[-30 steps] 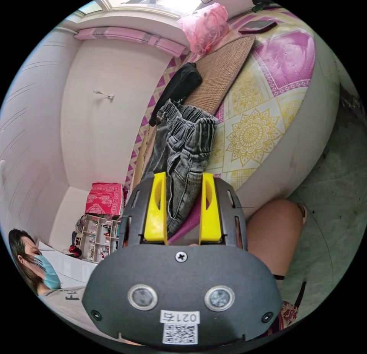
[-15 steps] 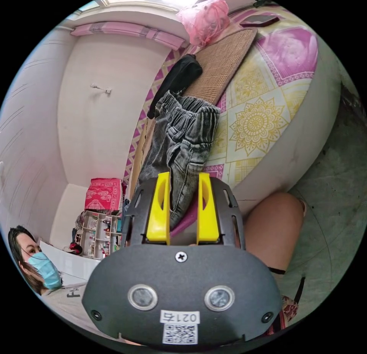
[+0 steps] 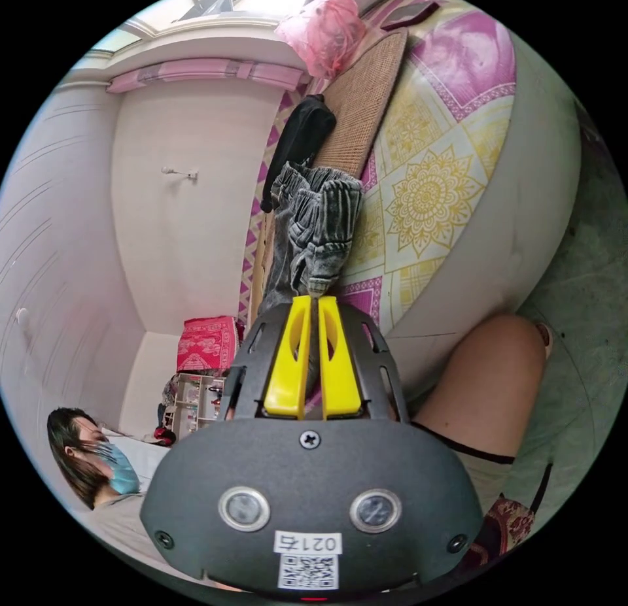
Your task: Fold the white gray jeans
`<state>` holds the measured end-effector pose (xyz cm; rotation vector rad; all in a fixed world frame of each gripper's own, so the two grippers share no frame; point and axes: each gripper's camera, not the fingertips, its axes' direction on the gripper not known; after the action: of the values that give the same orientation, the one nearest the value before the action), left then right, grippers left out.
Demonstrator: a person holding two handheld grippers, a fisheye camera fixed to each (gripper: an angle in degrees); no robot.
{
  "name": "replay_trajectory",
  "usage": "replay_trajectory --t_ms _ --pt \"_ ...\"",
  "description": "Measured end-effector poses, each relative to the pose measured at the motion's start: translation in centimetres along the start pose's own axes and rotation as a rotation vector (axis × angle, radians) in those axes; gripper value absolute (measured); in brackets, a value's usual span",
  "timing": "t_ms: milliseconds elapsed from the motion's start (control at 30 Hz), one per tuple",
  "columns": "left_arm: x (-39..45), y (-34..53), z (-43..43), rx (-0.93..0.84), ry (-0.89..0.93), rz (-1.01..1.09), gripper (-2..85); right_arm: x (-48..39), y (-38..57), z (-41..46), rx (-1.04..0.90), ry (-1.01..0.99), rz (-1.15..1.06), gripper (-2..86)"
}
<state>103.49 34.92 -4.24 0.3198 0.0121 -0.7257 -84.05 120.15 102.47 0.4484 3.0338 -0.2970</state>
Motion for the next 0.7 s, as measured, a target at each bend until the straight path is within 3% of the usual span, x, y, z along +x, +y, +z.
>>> replay_trajectory --t_ms 200,400,567,700 --pt "4.3 -1.8 -0.8 0.005 0.094 0.050 -0.9 -1.3 -5.4 0.1 -0.028 -0.083 -0.006 0.4" --pt "18.2 -8.9 0.5 -0.007 0.067 0.294 -1.0 -9.3 -15.4 2.1 -0.079 -0.170 -0.112 0.3" --pt "28.7 -20.1 8.9 -0.013 -0.023 0.398 -1.0 -16.2 -27.7 8.6 -0.120 -0.212 -0.158 0.7" --pt "32.8 -28.1 19.1 -0.051 -0.117 0.390 -1.0 -20.6 -40.2 18.3 -0.157 -0.123 -0.169 1.8"
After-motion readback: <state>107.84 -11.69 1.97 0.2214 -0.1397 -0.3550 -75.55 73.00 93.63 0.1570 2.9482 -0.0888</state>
